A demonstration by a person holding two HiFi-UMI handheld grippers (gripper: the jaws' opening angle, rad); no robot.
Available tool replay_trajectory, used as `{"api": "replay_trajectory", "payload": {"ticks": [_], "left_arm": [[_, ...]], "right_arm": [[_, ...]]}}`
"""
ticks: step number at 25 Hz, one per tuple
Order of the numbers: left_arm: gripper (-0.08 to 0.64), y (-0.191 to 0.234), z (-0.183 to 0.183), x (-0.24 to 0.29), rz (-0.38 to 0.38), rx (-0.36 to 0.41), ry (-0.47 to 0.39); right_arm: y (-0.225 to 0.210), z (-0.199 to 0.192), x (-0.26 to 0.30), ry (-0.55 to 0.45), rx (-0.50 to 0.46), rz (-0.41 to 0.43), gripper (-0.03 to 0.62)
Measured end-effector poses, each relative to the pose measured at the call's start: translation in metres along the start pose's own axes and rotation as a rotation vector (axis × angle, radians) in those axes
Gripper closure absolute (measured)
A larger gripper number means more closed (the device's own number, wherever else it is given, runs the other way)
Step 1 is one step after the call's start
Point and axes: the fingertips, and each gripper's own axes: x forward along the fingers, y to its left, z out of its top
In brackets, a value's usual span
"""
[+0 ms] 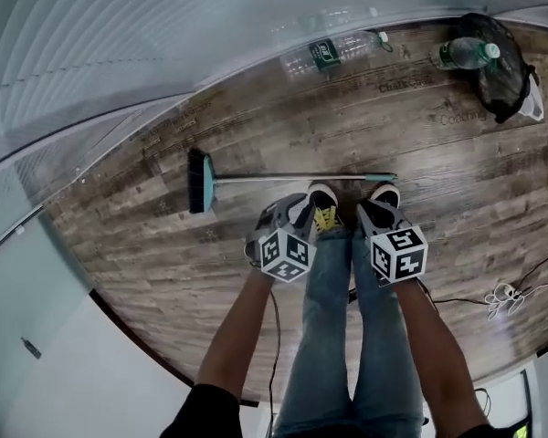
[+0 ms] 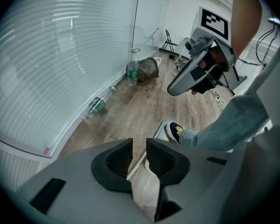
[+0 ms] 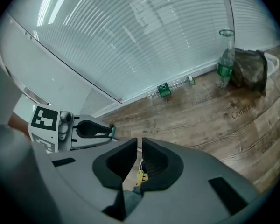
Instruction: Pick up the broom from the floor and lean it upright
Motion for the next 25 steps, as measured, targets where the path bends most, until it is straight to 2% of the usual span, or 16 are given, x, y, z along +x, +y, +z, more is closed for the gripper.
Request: {"api": "replay_trajectory", "payload": {"ticks": [4, 7, 9, 11, 15, 20, 25], "left_arm": [[0.424, 0.000, -0.041, 0.070, -0.007, -0.013, 0.067], [0.418, 0.003, -0.071, 0.119, -0.008, -0.009, 0.097], [0.400, 0.003, -0.093, 0.150, -0.031, 0.002, 0.122], [0.367, 0.005, -0.117, 0.178, -0.051, 0.024, 0.155], [0.367, 0.012, -0.156, 0.216, -0.042, 0.075, 0.209], [0.367, 0.018, -0.183, 0.242, -0.027, 0.127, 0.261], [0.371, 0.019, -0.200, 0.258, -0.033, 0.172, 0.326]], "right_arm": [[-0.038, -0.036, 0.059, 0.021, 0.095, -0.024, 0.571], [-0.062, -0.061, 0.101, 0.027, 0.199, -0.043, 0.566], [-0.075, -0.079, 0.126, 0.037, 0.277, -0.056, 0.548], [-0.089, -0.096, 0.148, 0.046, 0.369, -0.068, 0.481], [-0.120, -0.124, 0.175, 0.013, 0.531, -0.140, 0.479], [-0.146, -0.139, 0.201, -0.001, 0.555, -0.223, 0.479], [-0.151, -0.143, 0.217, -0.017, 0.644, -0.222, 0.479]]}}
